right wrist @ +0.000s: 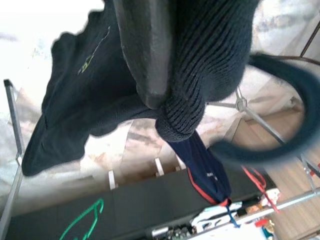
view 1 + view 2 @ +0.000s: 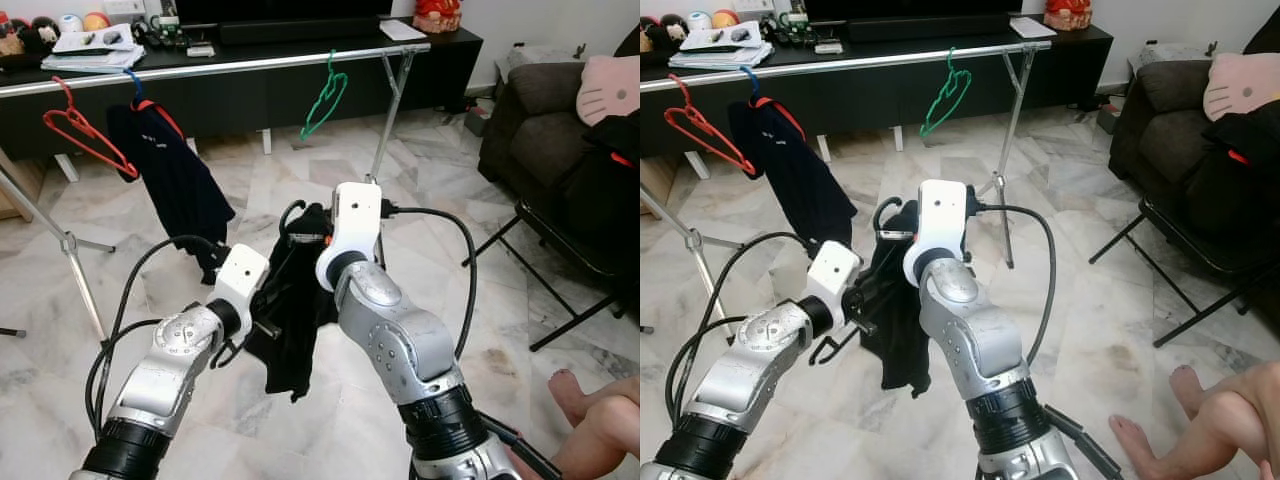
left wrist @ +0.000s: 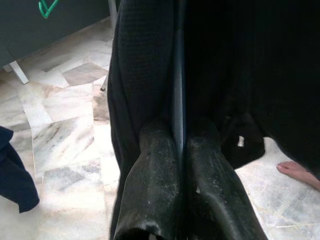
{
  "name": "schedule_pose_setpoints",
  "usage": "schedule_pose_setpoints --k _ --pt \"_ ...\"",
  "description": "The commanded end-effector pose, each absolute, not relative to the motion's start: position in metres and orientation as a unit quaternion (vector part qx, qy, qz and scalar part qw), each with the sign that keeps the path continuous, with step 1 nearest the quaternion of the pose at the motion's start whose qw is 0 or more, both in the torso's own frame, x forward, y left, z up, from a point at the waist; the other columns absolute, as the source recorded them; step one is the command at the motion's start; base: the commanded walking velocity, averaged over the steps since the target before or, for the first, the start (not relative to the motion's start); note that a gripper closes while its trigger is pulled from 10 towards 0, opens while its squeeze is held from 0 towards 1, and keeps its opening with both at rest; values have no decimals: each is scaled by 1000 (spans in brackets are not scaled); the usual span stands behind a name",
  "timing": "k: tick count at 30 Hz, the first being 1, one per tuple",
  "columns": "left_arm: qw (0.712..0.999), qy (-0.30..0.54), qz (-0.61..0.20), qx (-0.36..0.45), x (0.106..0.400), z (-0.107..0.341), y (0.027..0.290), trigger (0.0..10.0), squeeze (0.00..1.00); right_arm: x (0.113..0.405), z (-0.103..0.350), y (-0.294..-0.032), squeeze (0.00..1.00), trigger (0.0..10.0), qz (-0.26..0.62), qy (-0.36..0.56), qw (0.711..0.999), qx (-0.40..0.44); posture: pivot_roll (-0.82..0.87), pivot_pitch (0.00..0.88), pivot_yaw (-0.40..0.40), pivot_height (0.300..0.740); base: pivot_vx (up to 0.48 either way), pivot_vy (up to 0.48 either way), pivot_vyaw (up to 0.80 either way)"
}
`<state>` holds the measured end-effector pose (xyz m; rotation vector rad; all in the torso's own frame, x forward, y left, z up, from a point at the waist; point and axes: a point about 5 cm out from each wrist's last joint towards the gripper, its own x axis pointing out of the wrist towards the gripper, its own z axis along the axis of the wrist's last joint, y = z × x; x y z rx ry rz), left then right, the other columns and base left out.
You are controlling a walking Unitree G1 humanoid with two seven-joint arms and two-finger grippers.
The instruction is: Hang hanger
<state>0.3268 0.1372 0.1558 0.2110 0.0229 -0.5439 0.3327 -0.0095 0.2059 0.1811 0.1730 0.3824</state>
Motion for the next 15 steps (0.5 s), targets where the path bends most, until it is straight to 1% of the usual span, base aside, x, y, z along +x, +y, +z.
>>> schedule_pose_setpoints --k 1,5,14,15 --pt "956 1 -276 96 326 158 136 10000 0 325 206 1 0 10000 210 87 968 109 -46 141 -37 740 0 0 0" --pt "954 2 -285 94 325 157 132 10000 0 330 207 -5 0 10000 211 78 970 90 -46 143 -37 740 0 0 0" --pt "948 8 -304 89 321 154 128 10000 0 344 217 -23 0 10000 183 50 979 70 -46 144 -37 740 0 0 0" --pt "944 11 -319 89 319 153 125 10000 0 348 221 -26 0 10000 189 44 979 58 -46 143 -38 740 0 0 0"
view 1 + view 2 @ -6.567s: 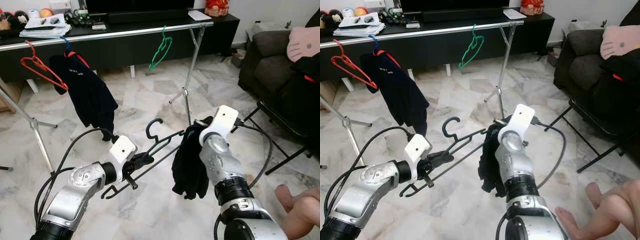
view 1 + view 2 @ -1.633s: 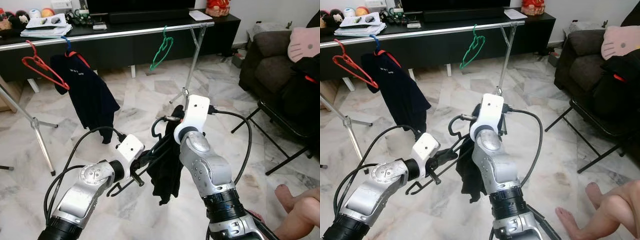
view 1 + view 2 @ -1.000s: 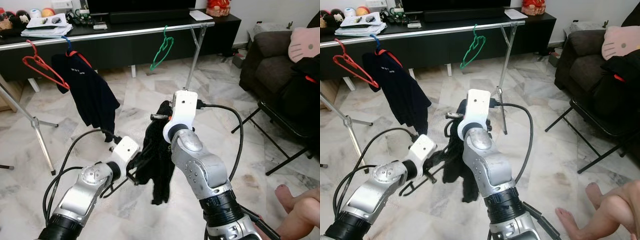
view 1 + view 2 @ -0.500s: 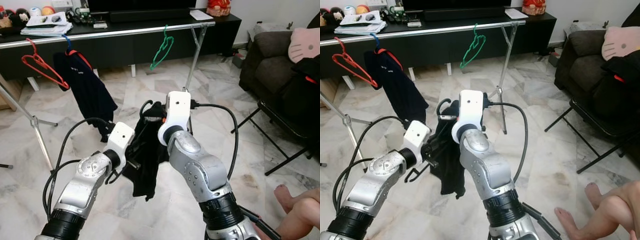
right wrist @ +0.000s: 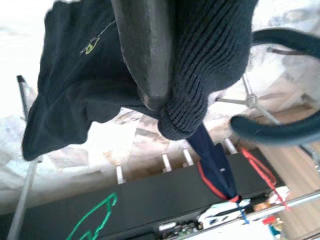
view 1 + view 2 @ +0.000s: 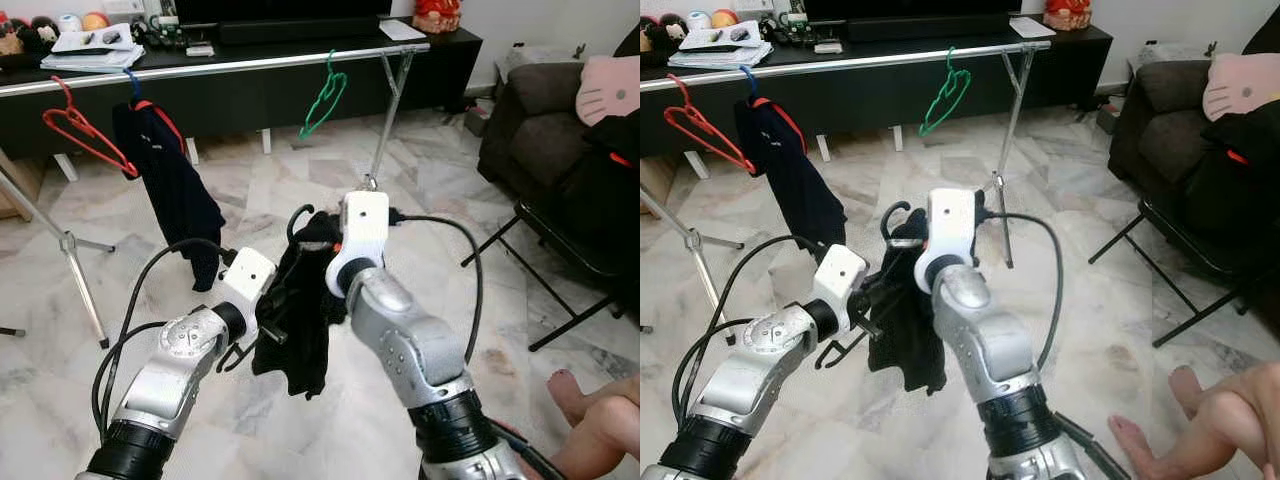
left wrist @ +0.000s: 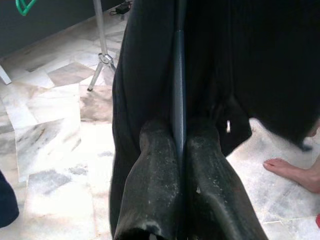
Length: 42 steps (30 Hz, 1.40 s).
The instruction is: Hang hanger
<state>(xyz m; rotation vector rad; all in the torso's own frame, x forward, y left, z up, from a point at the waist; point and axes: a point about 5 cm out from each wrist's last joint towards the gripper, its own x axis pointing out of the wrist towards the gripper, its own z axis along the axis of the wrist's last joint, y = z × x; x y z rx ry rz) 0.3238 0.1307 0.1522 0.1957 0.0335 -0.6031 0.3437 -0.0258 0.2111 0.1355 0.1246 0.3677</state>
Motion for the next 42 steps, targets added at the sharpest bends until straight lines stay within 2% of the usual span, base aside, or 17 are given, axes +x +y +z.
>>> schedule_pose_setpoints --k 1,9,11,15,20,25,26,27,29,32,33,34,35,42 --pt "944 11 -319 89 319 153 125 10000 0 348 221 -26 0 10000 189 44 979 58 -46 143 -38 740 0 0 0" --pt "928 25 -358 100 311 148 121 10000 0 357 227 -33 0 10000 220 35 975 -5 -42 146 -41 740 0 0 0" --pt "921 34 -374 103 307 145 120 10000 0 359 227 -35 0 10000 238 32 970 -44 -44 146 -40 740 0 0 0" --pt "920 38 -377 104 306 143 121 10000 0 357 224 -34 0 10000 270 37 960 -70 -46 147 -40 740 0 0 0" --pt "917 40 -382 104 306 143 120 10000 0 350 219 -29 0 10000 306 44 947 -87 -47 146 -39 740 0 0 0" --pt "915 43 -387 104 304 142 121 10000 0 347 220 -28 0 10000 321 46 944 -63 -46 145 -38 740 0 0 0" --pt "915 43 -387 104 304 142 121 10000 0 346 221 -28 98 10000 323 47 943 -59 -46 145 -38 740 0 0 0" --pt "915 44 -387 104 303 142 122 10000 0 346 221 -28 318 10000 327 49 942 -57 -46 145 -38 740 0 0 0" --pt "915 44 -386 106 304 142 123 10000 0 344 219 -30 545 10000 334 52 939 -60 -44 144 -39 740 0 0 0" --pt "916 42 -384 106 305 143 124 10000 0 343 217 -33 545 10000 337 58 938 -59 -46 144 -39 740 0 0 0" --pt "917 41 -383 105 305 143 124 10000 0 341 214 -35 812 10000 340 63 937 -52 -48 143 -38 740 0 0 0" --pt "917 41 -383 105 305 143 124 10000 0 340 214 -35 812 10000 340 64 937 -50 -49 143 -37 740 0 0 0" --pt "917 41 -383 105 305 143 124 10000 0 340 213 -36 1000 10000 340 66 937 -48 -49 143 -37 740 0 0 0" --pt "917 40 -384 104 305 143 124 10000 0 335 207 -45 1000 10000 337 82 937 -47 -52 134 -36 740 0 0 0"
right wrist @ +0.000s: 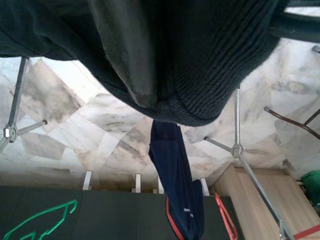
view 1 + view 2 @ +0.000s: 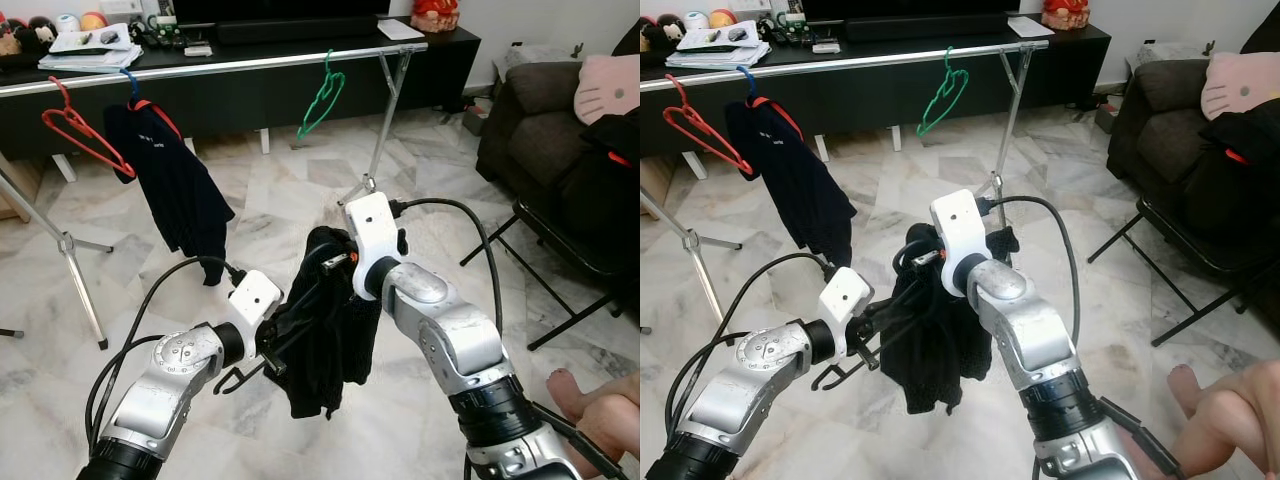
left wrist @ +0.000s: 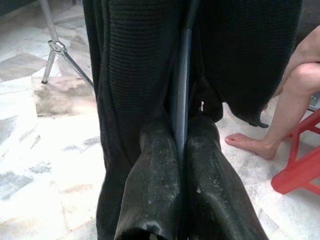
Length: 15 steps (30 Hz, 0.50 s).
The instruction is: Hang hanger
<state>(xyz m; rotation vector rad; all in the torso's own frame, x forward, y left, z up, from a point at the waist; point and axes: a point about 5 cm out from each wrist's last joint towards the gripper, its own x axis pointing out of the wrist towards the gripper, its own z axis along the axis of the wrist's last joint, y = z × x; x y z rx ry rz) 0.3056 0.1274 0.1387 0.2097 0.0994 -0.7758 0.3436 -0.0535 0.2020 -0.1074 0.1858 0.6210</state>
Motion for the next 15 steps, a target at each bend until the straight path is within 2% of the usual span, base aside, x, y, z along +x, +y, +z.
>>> schedule_pose_setpoints --k 1,15 --pt "917 40 -384 104 305 142 124 10000 0 335 206 -46 1000 10000 337 84 937 -48 -52 134 -36 740 0 0 0" --pt "917 44 -384 104 306 141 125 10000 0 324 189 -66 1000 10000 341 116 929 -82 -57 131 -36 740 0 0 0"
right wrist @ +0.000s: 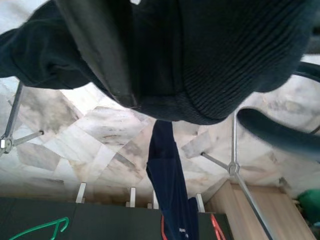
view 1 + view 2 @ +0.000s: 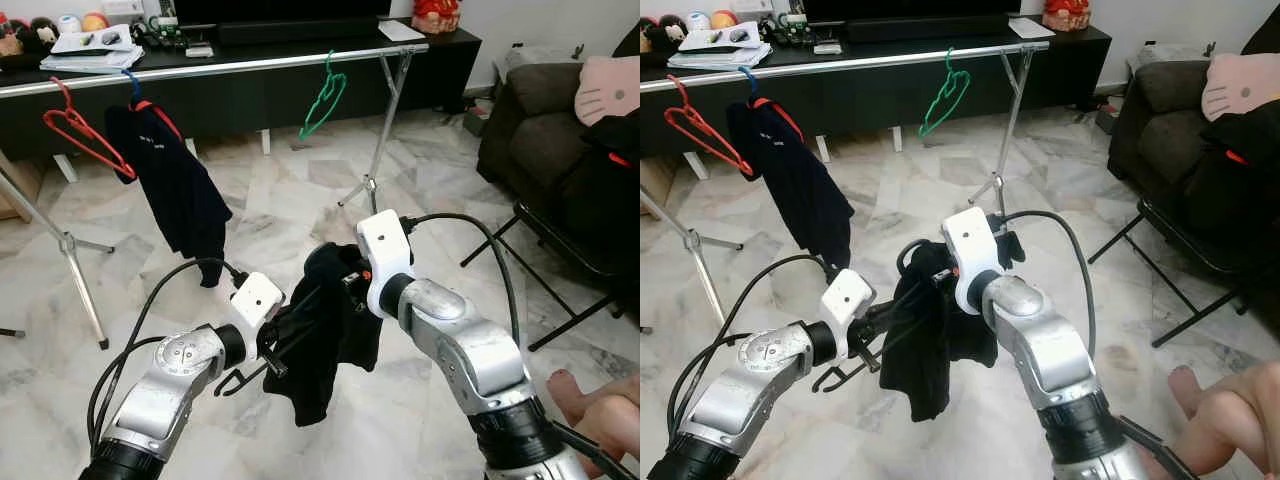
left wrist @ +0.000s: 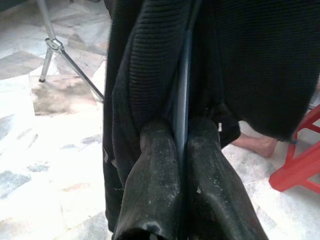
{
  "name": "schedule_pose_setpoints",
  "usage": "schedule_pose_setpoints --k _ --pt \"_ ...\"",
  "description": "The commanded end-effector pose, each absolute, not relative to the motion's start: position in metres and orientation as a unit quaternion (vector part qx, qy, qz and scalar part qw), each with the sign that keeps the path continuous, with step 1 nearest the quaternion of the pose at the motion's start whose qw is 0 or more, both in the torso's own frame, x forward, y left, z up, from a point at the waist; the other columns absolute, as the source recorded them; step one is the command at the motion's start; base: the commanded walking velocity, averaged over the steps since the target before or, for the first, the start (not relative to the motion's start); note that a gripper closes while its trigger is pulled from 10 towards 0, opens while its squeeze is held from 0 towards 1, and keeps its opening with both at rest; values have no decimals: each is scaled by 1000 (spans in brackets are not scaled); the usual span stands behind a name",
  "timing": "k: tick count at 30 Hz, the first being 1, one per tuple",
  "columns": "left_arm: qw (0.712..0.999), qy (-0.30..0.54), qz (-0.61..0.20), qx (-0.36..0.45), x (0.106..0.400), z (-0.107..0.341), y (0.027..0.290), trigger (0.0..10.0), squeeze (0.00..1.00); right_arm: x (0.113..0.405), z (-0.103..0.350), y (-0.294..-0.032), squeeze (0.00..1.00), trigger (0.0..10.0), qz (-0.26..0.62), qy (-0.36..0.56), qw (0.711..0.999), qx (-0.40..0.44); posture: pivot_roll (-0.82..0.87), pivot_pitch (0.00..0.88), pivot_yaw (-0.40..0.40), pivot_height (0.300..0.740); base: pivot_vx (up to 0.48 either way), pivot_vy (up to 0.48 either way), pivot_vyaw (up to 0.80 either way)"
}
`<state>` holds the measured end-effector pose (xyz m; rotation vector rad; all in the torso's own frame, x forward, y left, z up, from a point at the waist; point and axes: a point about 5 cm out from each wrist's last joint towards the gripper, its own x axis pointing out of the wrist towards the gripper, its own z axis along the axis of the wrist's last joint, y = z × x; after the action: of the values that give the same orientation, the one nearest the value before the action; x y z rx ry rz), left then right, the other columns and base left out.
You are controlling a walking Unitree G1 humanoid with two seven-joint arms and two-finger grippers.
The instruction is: Hang hanger
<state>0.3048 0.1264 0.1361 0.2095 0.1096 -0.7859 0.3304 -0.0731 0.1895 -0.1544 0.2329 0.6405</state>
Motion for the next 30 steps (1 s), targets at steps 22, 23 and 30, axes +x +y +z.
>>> schedule_pose_setpoints --k 22,23,30 --pt "921 40 -376 98 307 141 125 10000 0 348 199 -107 0 10000 165 72 983 -32 -53 142 -32 740 0 0 0" --pt "922 39 -372 98 307 141 126 10000 0 347 199 -105 0 10000 171 73 982 -12 -53 142 -32 740 0 0 0" --pt "927 38 -359 100 310 141 128 10000 0 337 192 -86 0 10000 249 91 964 -6 -52 142 -32 740 0 0 0"
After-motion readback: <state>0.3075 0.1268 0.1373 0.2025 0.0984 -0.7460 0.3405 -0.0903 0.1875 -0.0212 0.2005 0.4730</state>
